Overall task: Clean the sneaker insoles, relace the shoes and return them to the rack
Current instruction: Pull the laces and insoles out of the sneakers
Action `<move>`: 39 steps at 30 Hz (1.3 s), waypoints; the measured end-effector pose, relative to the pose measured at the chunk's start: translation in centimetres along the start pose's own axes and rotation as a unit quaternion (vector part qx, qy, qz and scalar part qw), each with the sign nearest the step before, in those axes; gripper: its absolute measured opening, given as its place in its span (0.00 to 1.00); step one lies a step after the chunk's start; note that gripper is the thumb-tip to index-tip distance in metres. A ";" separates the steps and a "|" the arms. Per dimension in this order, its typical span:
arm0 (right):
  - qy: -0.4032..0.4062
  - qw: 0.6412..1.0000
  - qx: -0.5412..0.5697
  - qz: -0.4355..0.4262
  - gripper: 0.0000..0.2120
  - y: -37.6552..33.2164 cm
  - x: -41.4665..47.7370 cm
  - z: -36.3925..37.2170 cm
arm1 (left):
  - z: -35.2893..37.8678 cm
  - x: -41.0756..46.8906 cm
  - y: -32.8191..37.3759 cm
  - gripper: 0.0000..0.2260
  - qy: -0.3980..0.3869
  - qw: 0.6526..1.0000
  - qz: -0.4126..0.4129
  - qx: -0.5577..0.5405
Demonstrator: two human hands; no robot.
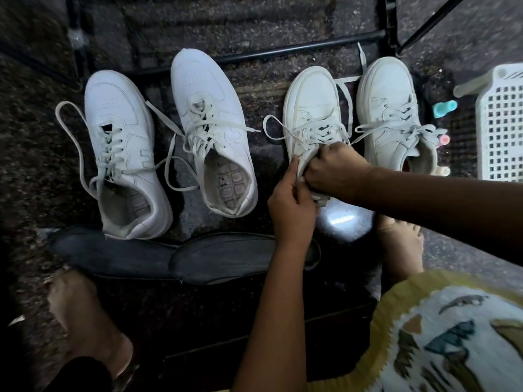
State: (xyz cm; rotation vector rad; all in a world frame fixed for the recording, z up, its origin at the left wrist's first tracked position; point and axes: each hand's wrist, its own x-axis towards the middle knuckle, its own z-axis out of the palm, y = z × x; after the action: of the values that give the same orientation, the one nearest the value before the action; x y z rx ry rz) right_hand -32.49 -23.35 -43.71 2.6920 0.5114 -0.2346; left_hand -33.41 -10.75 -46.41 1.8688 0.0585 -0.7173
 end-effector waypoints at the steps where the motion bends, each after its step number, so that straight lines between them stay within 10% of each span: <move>1: 0.003 1.000 0.011 -0.003 0.16 0.2 0.1 -0.1 | 0.0 -0.1 0.0 0.20 -0.001 1.000 0.002 -0.001; 19: 0.037 0.928 0.363 -0.082 0.14 4.9 -1.4 0.2 | 0.3 -0.4 0.9 0.23 -0.011 1.000 0.024 0.006; 29: -0.014 0.756 0.654 0.011 0.18 6.4 -2.5 -2.4 | 0.3 -1.2 0.5 0.23 0.030 0.997 0.067 0.018; 32: -0.022 0.821 0.570 -0.018 0.17 5.7 -2.5 -4.4 | 0.5 -1.3 0.9 0.20 0.051 0.996 0.069 0.013; 35: -0.039 0.925 0.375 0.051 0.36 3.4 -2.9 -6.3 | 0.6 -1.3 1.2 0.19 0.058 0.997 0.046 -0.002; 39: 0.009 0.885 0.446 0.135 0.41 1.0 -3.7 -7.8 | 0.5 -0.9 0.5 0.18 0.052 0.997 -0.010 -0.054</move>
State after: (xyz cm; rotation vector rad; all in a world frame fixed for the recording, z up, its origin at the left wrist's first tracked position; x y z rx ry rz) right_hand -34.78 -22.27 -35.44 3.6124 -0.0147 -0.4523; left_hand -34.19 -11.15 -45.72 1.8021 0.1792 -0.6173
